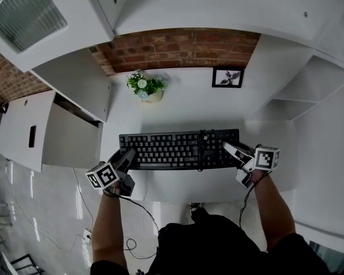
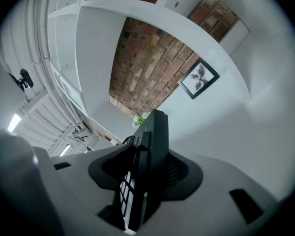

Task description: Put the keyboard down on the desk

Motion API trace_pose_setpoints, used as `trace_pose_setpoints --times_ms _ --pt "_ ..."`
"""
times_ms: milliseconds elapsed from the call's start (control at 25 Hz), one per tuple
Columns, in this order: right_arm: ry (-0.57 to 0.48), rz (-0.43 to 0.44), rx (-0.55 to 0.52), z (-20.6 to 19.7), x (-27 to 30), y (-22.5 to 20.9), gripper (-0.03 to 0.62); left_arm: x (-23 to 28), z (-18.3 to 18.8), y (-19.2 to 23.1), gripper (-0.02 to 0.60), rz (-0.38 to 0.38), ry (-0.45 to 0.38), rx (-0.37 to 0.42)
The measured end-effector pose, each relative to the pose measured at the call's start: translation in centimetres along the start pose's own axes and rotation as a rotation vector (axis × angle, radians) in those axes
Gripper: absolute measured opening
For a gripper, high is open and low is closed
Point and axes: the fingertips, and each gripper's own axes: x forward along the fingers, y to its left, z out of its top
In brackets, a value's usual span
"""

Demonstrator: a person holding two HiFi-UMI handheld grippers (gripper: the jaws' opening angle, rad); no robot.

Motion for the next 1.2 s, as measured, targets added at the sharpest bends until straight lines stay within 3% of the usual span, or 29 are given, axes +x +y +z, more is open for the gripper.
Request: trace_pose_setpoints --times_ms 160,680,1200 --pt "0.015 -0.076 0.061 -1.4 0.3 -2.4 0.189 0.8 -1.5 1.6 0.293 0.047 0.033 -0.023" --pt "0.083 -0.199 0.133 -4.4 1.8 -6.8 0.212 1.7 -4.6 5.4 0.299 0.196 0.121 -0.035" --pt "0.153 -0.357 0.057 -5.1 2.1 -9.7 0.252 2.7 -4.9 6.4 0.307 0.300 0.140 0.080"
